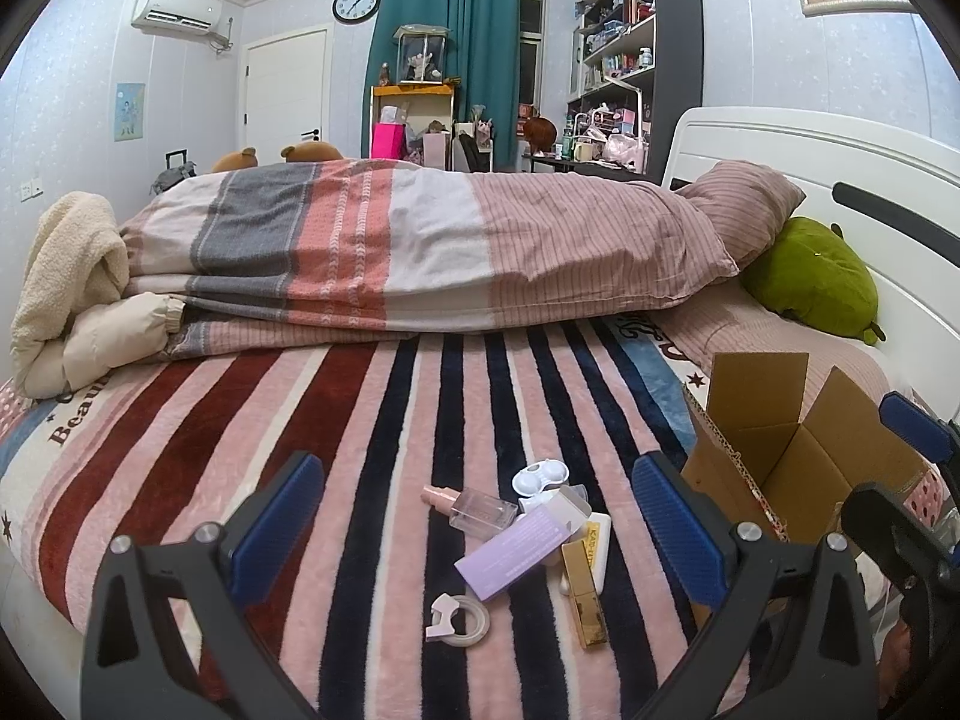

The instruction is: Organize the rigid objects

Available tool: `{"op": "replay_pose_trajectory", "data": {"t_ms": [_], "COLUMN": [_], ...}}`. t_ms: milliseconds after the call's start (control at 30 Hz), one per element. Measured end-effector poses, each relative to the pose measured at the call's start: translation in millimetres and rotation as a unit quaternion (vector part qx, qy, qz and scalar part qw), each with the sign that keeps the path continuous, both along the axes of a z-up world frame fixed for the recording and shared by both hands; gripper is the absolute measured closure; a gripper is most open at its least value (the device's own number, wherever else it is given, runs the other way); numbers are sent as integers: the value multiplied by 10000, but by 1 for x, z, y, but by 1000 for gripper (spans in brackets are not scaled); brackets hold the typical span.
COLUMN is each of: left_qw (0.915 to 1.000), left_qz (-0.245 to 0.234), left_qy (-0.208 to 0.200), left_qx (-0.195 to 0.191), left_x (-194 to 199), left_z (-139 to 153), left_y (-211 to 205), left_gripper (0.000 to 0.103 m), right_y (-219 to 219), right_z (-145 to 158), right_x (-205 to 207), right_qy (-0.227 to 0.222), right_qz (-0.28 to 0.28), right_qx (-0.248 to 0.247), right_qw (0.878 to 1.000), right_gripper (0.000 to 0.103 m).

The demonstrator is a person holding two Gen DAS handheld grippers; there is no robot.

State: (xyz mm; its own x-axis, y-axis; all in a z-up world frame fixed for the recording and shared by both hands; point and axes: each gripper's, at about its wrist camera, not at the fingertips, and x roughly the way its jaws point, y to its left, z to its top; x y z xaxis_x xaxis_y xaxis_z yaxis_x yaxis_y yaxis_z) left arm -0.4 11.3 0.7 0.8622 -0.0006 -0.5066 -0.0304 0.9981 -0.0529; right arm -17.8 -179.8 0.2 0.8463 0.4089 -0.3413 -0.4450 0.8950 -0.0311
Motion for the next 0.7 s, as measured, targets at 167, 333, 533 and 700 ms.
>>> {"op": "replay_pose_trajectory", "data": {"t_ms": [167,333,533,700], "left_qw": [10000,9999,9999,9999], "left_qz": [-23,-82,21,63], "left_qy": [49,30,-118,-96], "left_qx": [-55,57,-90,-83], "left_x": [2,2,-1,-1], "left_z": [-3,-5,-3,-11], "left_y": [2,9,49,93], "left_gripper": [0,0,0,0], "right_y": [1,8,45,90], "right_z": [0,0,1,-13], "right_x": [-1,1,-7,-10], "right_qy": [13,105,-75,71], "right_qz": [21,134,403,1093], "right_qx": [-21,-116,-738,-1089], "right_qw": [10000,9998,9964,9880], "right_gripper": [0,0,0,20]}}
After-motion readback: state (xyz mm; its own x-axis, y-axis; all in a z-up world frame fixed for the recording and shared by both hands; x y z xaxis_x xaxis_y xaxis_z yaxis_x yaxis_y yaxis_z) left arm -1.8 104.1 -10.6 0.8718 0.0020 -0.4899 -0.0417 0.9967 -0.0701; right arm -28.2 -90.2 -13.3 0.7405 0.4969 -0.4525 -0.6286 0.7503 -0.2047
